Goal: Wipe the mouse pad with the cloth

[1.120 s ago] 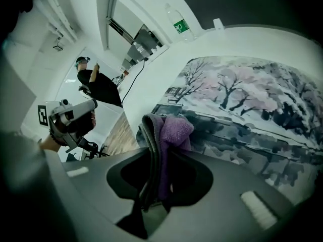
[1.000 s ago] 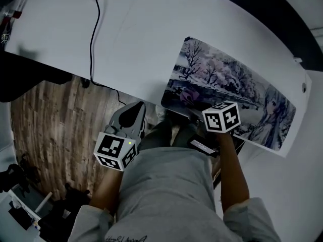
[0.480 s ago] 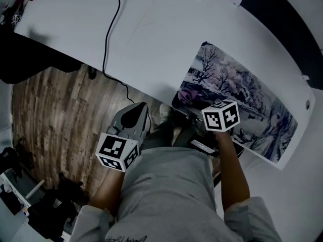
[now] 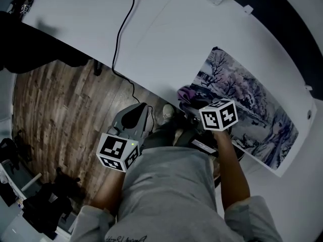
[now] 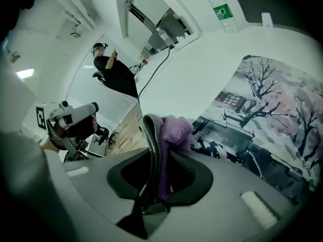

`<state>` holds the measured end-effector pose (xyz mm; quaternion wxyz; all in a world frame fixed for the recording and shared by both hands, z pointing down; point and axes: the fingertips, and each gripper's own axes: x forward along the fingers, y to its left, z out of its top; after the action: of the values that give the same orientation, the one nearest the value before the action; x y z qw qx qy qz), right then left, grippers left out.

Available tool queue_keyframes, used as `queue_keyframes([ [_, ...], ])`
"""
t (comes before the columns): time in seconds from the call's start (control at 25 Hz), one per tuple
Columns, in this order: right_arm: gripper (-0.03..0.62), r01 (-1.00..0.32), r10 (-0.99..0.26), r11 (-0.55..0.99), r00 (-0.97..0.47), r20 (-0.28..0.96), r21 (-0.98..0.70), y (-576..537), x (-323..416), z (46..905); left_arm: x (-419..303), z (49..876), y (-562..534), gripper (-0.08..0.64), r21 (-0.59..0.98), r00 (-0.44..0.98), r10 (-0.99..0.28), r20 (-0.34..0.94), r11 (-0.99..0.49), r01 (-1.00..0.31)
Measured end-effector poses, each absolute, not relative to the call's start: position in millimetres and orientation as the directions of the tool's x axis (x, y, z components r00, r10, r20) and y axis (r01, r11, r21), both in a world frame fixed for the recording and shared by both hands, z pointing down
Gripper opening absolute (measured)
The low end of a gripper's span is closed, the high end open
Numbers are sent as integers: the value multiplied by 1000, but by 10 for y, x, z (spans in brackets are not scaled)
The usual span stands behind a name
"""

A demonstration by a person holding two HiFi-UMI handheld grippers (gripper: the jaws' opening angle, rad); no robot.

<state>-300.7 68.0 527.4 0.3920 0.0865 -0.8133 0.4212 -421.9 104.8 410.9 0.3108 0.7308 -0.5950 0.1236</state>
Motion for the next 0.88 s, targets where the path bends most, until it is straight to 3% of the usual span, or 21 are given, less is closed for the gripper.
queue_keyframes([
  [0.88, 97, -421, 180, 629, -739, 650, -653, 629, -2995, 5091, -3874, 4055, 643, 13, 291, 354, -757, 549, -224, -930],
])
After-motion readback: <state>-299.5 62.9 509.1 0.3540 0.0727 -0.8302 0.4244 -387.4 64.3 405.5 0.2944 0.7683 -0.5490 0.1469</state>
